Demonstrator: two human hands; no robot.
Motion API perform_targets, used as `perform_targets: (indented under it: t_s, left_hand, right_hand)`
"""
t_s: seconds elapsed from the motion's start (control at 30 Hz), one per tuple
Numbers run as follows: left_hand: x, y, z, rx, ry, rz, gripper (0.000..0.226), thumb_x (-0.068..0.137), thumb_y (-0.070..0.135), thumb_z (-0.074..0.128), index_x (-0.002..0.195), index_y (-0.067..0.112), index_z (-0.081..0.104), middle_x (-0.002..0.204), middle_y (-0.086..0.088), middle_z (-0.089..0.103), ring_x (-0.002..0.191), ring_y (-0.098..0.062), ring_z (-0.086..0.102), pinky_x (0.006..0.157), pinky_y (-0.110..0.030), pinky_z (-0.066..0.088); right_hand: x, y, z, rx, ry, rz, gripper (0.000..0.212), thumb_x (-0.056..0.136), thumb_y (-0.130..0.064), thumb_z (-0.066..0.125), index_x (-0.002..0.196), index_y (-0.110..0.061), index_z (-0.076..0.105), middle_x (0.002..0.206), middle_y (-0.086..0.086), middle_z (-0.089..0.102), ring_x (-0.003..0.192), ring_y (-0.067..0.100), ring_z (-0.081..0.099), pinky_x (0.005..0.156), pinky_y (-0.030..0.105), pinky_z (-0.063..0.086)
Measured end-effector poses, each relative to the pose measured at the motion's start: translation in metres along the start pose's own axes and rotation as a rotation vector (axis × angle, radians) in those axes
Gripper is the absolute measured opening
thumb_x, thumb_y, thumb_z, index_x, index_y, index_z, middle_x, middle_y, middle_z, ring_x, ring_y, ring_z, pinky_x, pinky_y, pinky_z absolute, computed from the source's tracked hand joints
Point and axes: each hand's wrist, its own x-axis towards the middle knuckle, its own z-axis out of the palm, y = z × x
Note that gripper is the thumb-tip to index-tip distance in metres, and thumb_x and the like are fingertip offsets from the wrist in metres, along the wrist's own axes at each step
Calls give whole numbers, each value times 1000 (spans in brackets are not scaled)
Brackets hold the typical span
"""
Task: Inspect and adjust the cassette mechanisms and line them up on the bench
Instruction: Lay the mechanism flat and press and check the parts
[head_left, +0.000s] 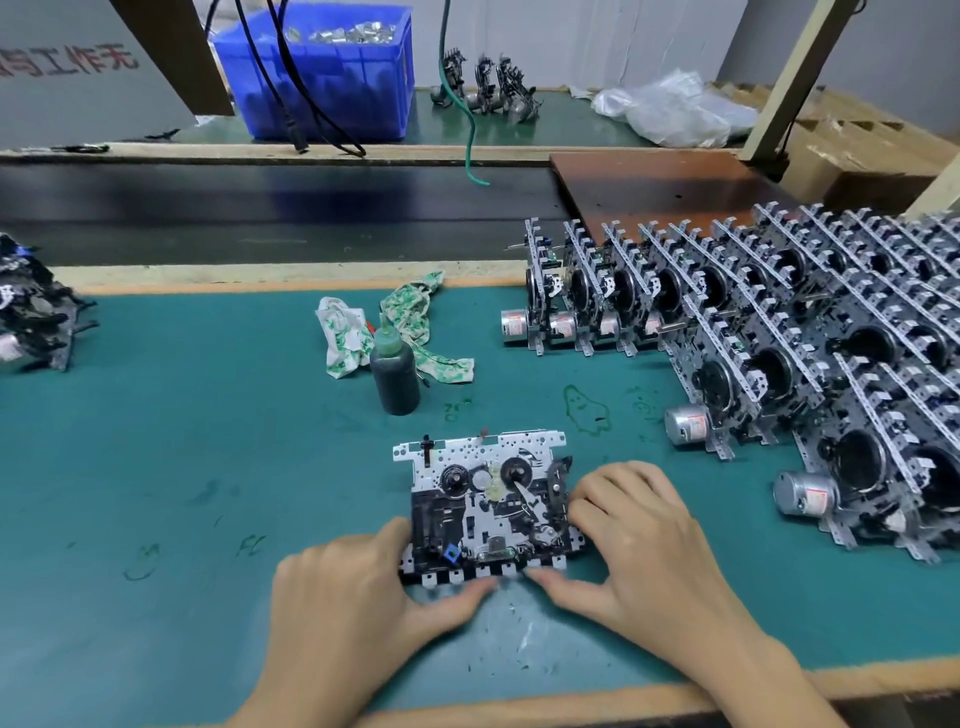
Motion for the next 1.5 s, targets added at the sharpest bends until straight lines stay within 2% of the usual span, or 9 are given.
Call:
perform_targets:
  t_s: [0.17, 0.4, 0.67, 0.87, 1.0, 1.17, 1.27, 1.4, 1.5]
  left_hand:
    - [7, -2, 7, -19, 66, 36, 65, 56, 77, 49, 40, 15, 40, 29, -1, 32, 24, -21, 39, 34, -20, 28]
    - [11, -8, 6, -16, -24, 163, 69, 57, 84, 45, 47, 15, 45, 32, 2, 36, 27, -18, 41, 34, -20, 25]
    - [12, -2, 10, 30, 126, 140, 65, 63, 75, 50, 41, 16, 38, 30, 0, 29, 24, -16, 33, 34, -18, 22]
    - [12, -14, 7, -65, 6, 251, 65, 61, 80, 50, 51, 15, 44, 35, 4, 38, 30, -18, 42, 33, -21, 31]
    - [11, -17, 4, -63, -3, 314, 51, 65, 67, 55, 55, 18, 43, 38, 5, 38, 32, -18, 41, 33, -19, 32]
    - [12, -16, 6, 30, 77, 310, 51, 70, 57, 53, 47, 12, 45, 33, 0, 34, 27, -19, 37, 34, -17, 24]
    - [13, -17, 6, 44, 88, 320, 52, 71, 58, 51, 47, 12, 45, 33, 0, 34, 27, -20, 36, 35, -17, 22]
    - [10, -16, 7, 39, 57, 381, 60, 70, 67, 50, 49, 11, 51, 34, 1, 34, 28, -21, 36, 35, -18, 23]
    - [10, -8, 6, 41, 81, 295, 70, 64, 79, 48, 44, 12, 46, 32, 2, 32, 26, -18, 35, 37, -17, 20]
  right_hand:
    - [-2, 1, 1, 96, 21, -5, 49, 69, -59, 66, 61, -11, 55, 68, -3, 51, 68, 20, 49, 76, 31, 40]
    - [-4, 2, 6, 7, 74, 28, 52, 78, -60, 55, 60, -11, 56, 65, -3, 52, 64, 20, 51, 72, 26, 34]
    - [-4, 1, 3, 66, 37, 38, 53, 71, -63, 59, 61, -12, 55, 67, -4, 51, 68, 19, 49, 77, 27, 35]
    - [-4, -1, 5, -29, 62, 43, 56, 79, -64, 50, 61, -12, 58, 66, -5, 55, 65, 18, 53, 78, 29, 36]
    - [-5, 3, 4, -31, 44, 38, 57, 80, -65, 48, 63, -12, 58, 68, -4, 55, 66, 19, 54, 81, 30, 36]
    - [-8, 3, 1, 67, -5, 21, 56, 70, -69, 57, 66, -13, 56, 71, -5, 51, 68, 17, 49, 82, 27, 35]
    - [-8, 4, 1, 84, -5, 13, 53, 69, -65, 60, 66, -12, 56, 72, -4, 51, 69, 18, 50, 82, 29, 36]
    - [-8, 5, 3, -25, 31, 15, 49, 74, -58, 53, 64, -11, 59, 72, -2, 57, 72, 22, 57, 83, 32, 36]
    - [-8, 5, 4, -42, 31, 17, 50, 77, -60, 51, 65, -12, 59, 73, -3, 57, 73, 22, 58, 85, 32, 36]
